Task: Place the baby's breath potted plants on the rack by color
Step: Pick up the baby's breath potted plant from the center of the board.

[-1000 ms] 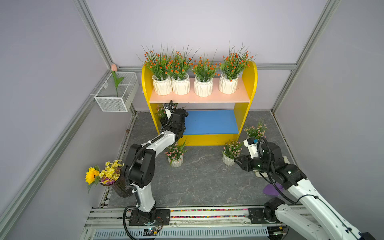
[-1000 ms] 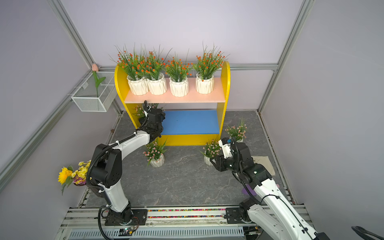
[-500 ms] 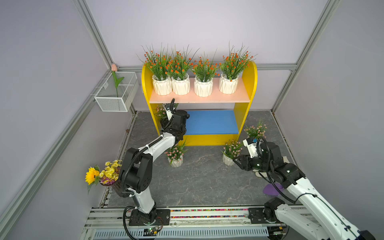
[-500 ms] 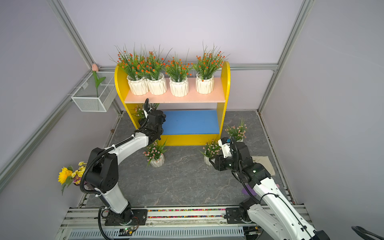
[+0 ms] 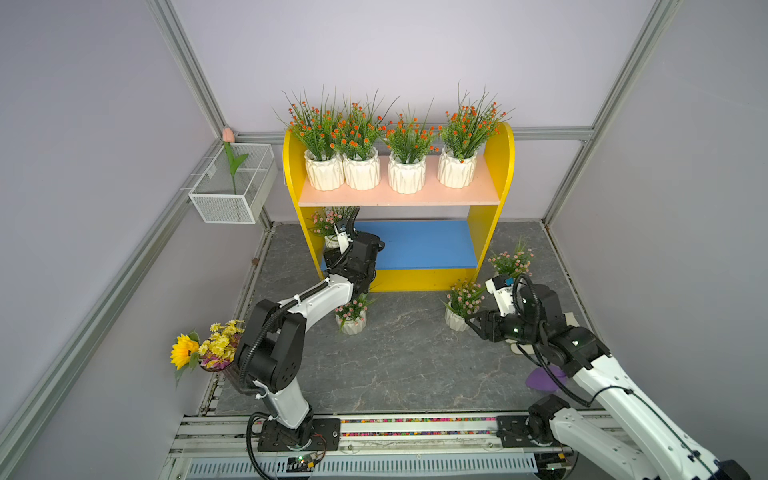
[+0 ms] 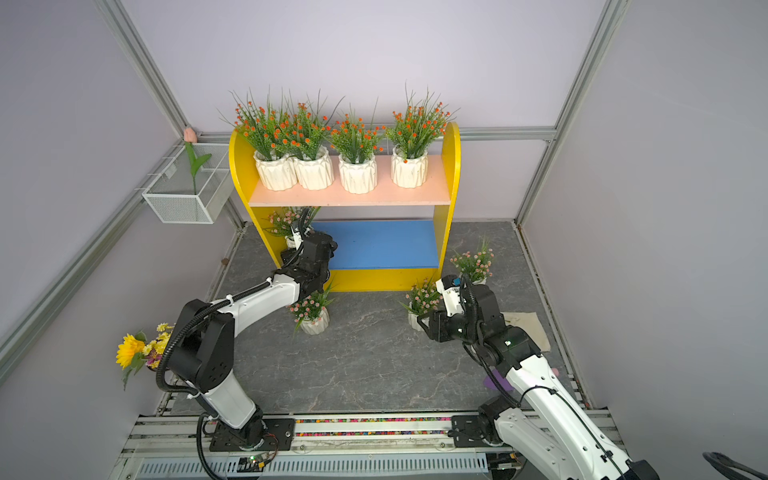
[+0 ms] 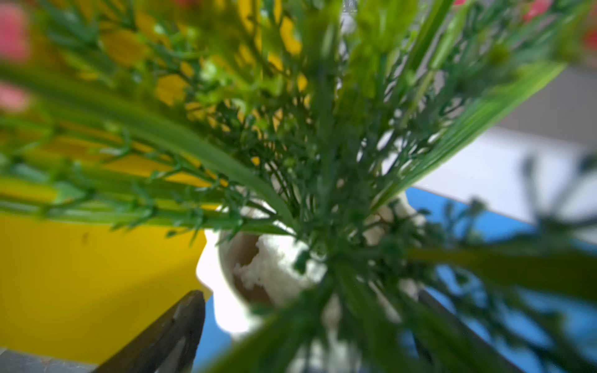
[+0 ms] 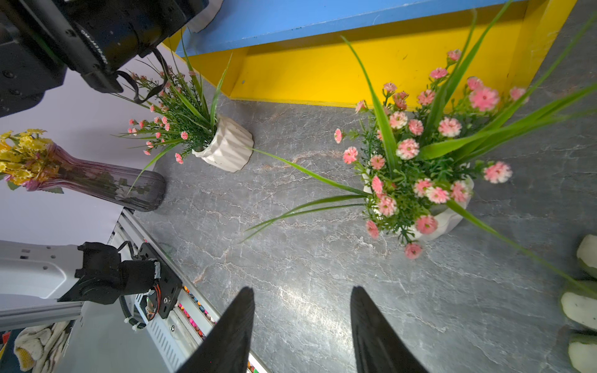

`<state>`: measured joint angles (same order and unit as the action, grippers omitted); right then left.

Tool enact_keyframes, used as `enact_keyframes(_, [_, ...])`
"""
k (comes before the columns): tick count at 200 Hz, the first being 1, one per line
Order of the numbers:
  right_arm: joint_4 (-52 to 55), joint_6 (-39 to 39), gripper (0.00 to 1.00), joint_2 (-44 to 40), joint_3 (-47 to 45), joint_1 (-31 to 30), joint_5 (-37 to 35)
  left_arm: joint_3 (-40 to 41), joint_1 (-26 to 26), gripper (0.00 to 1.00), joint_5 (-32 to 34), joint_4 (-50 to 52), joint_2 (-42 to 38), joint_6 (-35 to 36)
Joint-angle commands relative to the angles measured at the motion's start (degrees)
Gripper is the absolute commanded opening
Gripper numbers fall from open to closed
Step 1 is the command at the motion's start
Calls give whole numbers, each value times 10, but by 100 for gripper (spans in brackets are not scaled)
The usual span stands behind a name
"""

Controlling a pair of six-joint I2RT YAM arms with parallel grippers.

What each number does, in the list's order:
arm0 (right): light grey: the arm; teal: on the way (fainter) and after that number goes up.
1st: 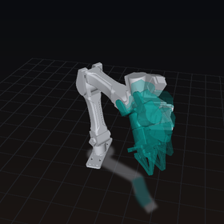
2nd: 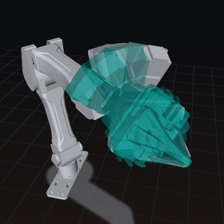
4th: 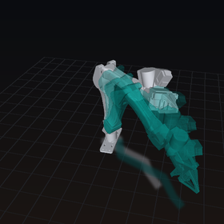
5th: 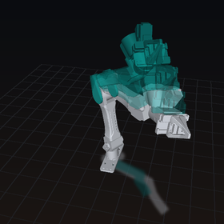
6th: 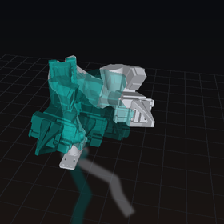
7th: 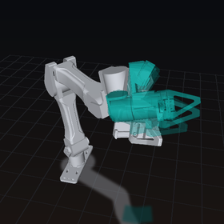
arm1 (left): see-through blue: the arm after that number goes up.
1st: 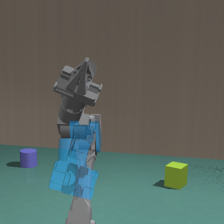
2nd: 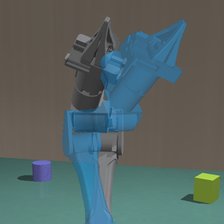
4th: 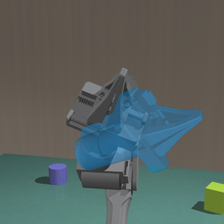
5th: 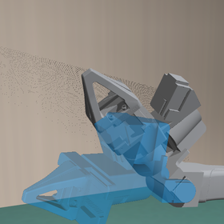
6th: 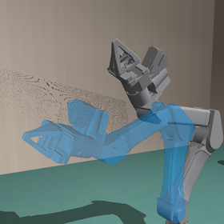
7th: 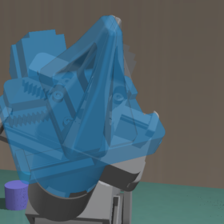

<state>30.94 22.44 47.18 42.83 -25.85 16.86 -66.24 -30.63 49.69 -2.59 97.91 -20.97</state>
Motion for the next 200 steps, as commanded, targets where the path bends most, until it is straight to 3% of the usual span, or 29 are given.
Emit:
enact_keyframes(1, [-14,0,52,4,-13,3,-5,13,-11,100,9,15,-30,-16])
enact_keyframes(84, [-31,3,52,15,-15,3,1,24,-24,100,-64,67,-71,-18])
enact_keyframes(200, [-64,8,53,43,-12,2,19,53,-34,100,-288,153,-197,35])
